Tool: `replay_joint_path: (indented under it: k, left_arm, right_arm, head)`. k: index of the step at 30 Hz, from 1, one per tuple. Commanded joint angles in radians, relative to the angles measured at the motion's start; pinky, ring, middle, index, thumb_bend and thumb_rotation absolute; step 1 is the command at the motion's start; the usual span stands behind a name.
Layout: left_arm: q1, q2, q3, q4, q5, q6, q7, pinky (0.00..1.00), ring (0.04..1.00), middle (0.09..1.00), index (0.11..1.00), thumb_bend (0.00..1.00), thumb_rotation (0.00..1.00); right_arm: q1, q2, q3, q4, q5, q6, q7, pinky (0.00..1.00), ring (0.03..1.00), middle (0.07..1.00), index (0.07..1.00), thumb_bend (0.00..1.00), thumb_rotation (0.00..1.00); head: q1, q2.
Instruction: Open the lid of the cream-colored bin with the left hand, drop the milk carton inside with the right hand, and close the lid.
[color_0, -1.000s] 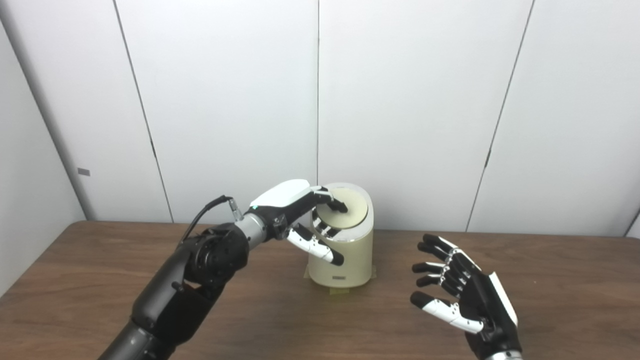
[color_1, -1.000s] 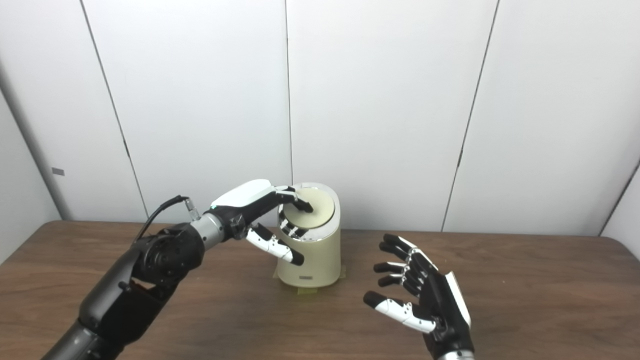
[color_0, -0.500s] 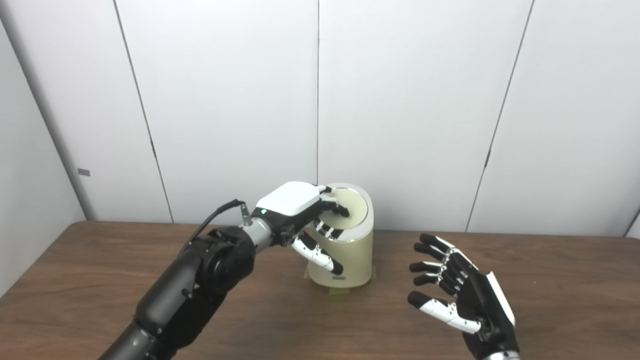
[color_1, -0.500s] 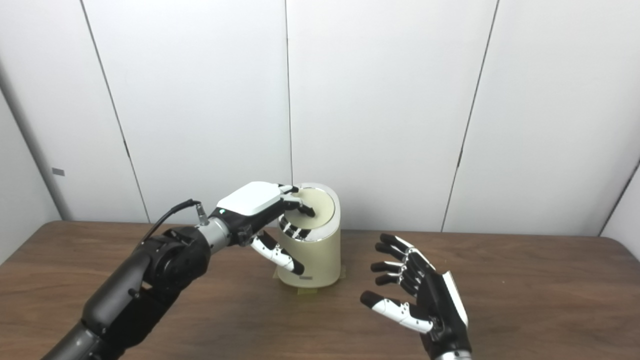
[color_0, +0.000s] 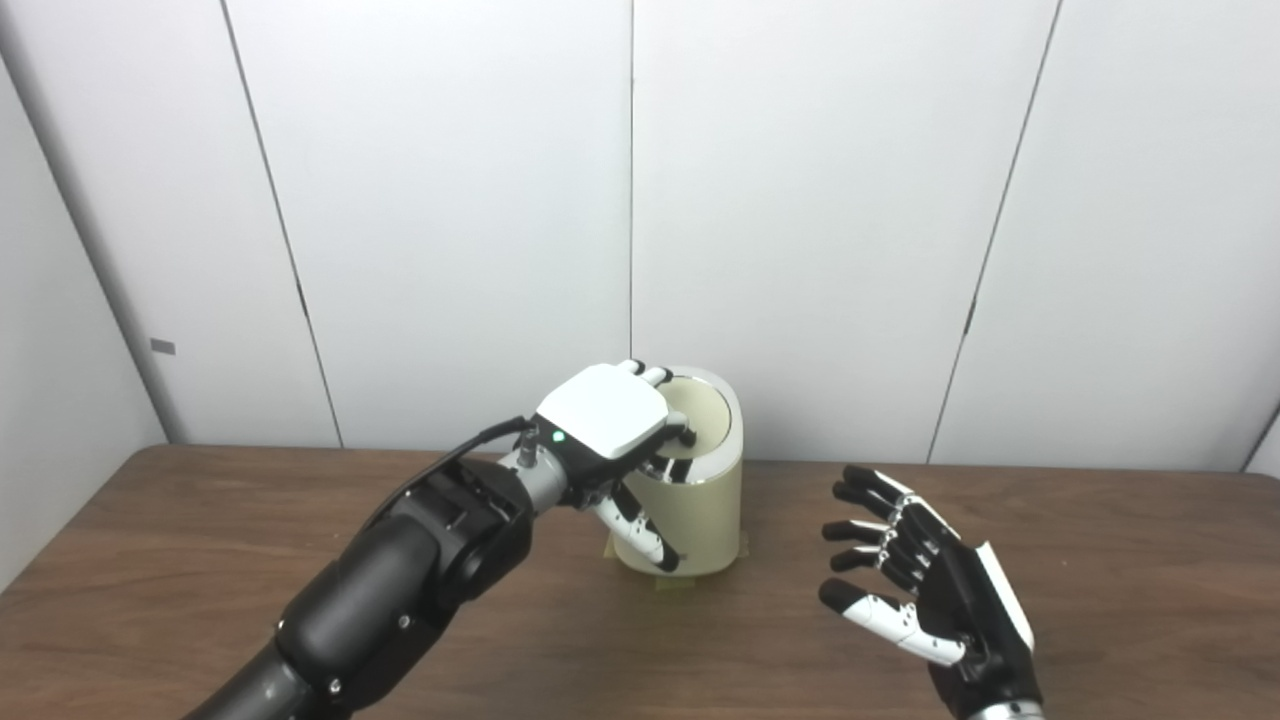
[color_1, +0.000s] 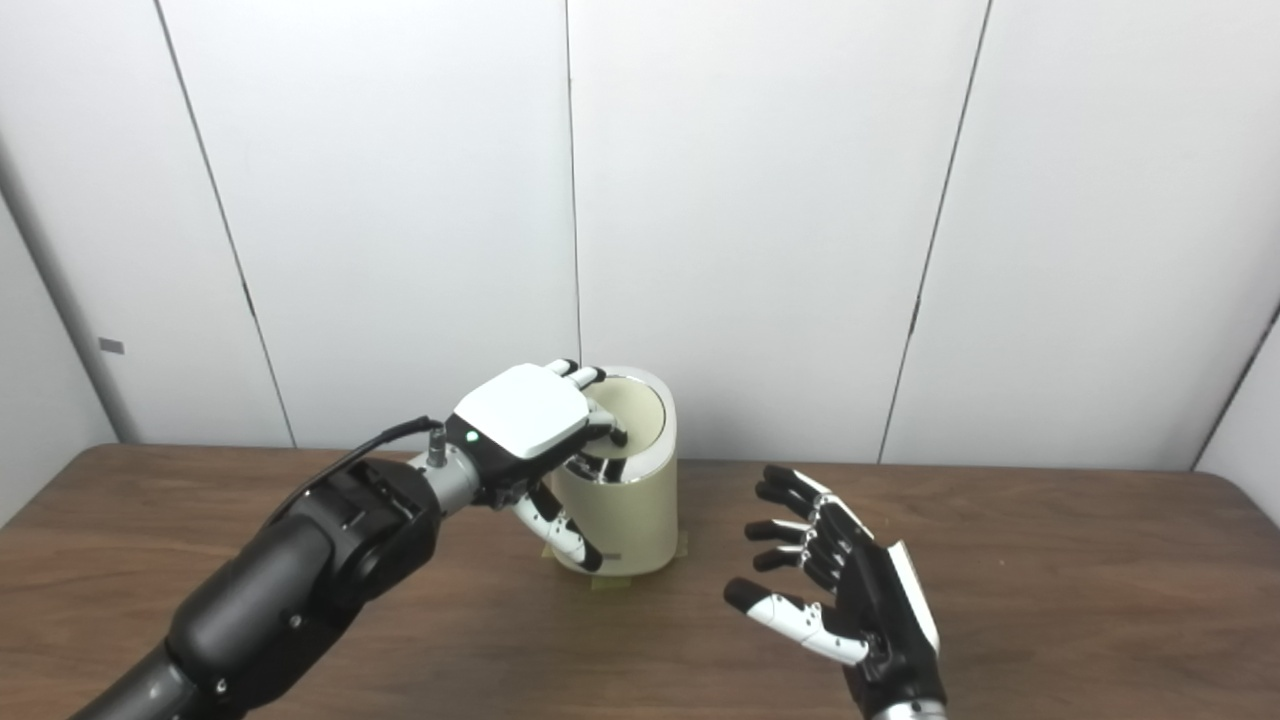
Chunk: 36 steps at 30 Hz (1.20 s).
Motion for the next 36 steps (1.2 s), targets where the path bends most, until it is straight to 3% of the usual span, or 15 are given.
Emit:
replay_joint_path:
  k: [1, 4, 6, 10, 12, 13, 15, 21, 24, 26, 29, 31, 36]
  left_arm:
    - [0.017, -0.010, 0.044, -0.024, -0.025, -0.018, 0.089, 1.00, 0.970, 0.775, 0.783, 1.00, 0.44]
    - [0.068, -0.041, 0.129, -0.052, -0.077, -0.042, 0.219, 1.00, 0.994, 0.799, 0.812, 0.97, 0.46]
    - [0.106, -0.075, 0.197, -0.077, -0.150, -0.042, 0.263, 1.00, 0.998, 0.824, 0.829, 0.94, 0.45]
    - [0.201, -0.160, 0.334, -0.136, -0.399, -0.008, 0.246, 1.00, 0.946, 0.872, 0.871, 0.88, 0.42]
    - [0.257, -0.187, 0.379, -0.136, -0.516, -0.003, 0.232, 0.81, 0.873, 0.884, 0.870, 0.89, 0.38]
    - [0.284, -0.199, 0.398, -0.128, -0.561, -0.002, 0.234, 0.79, 0.872, 0.891, 0.873, 0.90, 0.37]
    - [0.330, -0.226, 0.435, -0.114, -0.642, 0.000, 0.249, 0.78, 0.875, 0.899, 0.880, 0.91, 0.36]
    - [0.463, -0.298, 0.547, -0.085, -0.870, -0.042, 0.286, 0.88, 0.917, 0.893, 0.899, 0.84, 0.36]
    - [0.514, -0.317, 0.575, -0.081, -0.937, -0.055, 0.295, 0.76, 0.842, 0.851, 0.868, 0.78, 0.34]
    - [0.540, -0.324, 0.587, -0.082, -0.979, -0.062, 0.293, 0.63, 0.751, 0.791, 0.820, 0.73, 0.30]
    - [0.560, -0.332, 0.589, -0.098, -0.981, -0.061, 0.312, 0.55, 0.690, 0.741, 0.774, 0.69, 0.27]
    - [0.569, -0.338, 0.588, -0.105, -0.971, -0.066, 0.328, 0.53, 0.671, 0.727, 0.759, 0.69, 0.25]
    - [0.577, -0.340, 0.584, -0.099, -0.950, -0.093, 0.359, 0.60, 0.696, 0.743, 0.779, 0.66, 0.24]
  right_arm:
    - [-0.032, 0.001, -0.005, -0.030, 0.009, -0.020, -0.005, 0.55, 0.667, 0.793, 0.789, 0.77, 0.36]
    - [-0.031, 0.003, -0.007, -0.031, 0.013, -0.017, -0.007, 0.56, 0.668, 0.799, 0.790, 0.77, 0.35]
    - [-0.031, 0.002, -0.007, -0.032, 0.011, -0.014, -0.007, 0.56, 0.671, 0.798, 0.792, 0.77, 0.35]
    - [-0.035, 0.000, -0.012, -0.025, 0.013, -0.012, -0.009, 0.56, 0.670, 0.796, 0.793, 0.77, 0.35]
    - [-0.035, 0.001, -0.014, -0.014, 0.023, -0.027, -0.008, 0.57, 0.672, 0.802, 0.796, 0.77, 0.33]
    - [-0.034, 0.001, -0.015, -0.009, 0.027, -0.036, -0.007, 0.56, 0.670, 0.801, 0.797, 0.76, 0.32]
    - [-0.033, 0.000, -0.015, -0.003, 0.032, -0.046, -0.007, 0.56, 0.668, 0.799, 0.799, 0.75, 0.30]
    - [-0.030, 0.007, -0.022, -0.008, 0.035, -0.030, -0.016, 0.58, 0.674, 0.795, 0.804, 0.77, 0.29]
    - [-0.030, 0.008, -0.022, -0.006, 0.034, -0.026, -0.020, 0.58, 0.680, 0.798, 0.811, 0.78, 0.30]
    - [-0.028, 0.008, -0.020, -0.007, 0.023, -0.022, -0.025, 0.59, 0.704, 0.808, 0.817, 0.79, 0.29]
    - [-0.021, 0.007, -0.021, -0.012, 0.025, -0.021, -0.024, 0.59, 0.735, 0.830, 0.827, 0.79, 0.29]
    - [-0.017, 0.006, -0.022, -0.017, 0.030, -0.018, -0.022, 0.59, 0.747, 0.845, 0.837, 0.79, 0.29]
    - [-0.013, 0.002, -0.027, -0.006, 0.055, -0.025, -0.012, 0.60, 0.774, 0.872, 0.865, 0.80, 0.31]
  head:
    - [0.002, 0.002]
    - [0.002, 0.002]
    - [0.001, 0.005]
    - [0.012, 0.006]
    - [0.014, 0.007]
    - [0.014, 0.008]
    - [0.009, 0.010]
    - [0.000, 0.017]
    - [-0.007, 0.019]
    - [-0.011, 0.021]
    - [-0.021, 0.024]
    - [-0.020, 0.027]
    - [-0.020, 0.030]
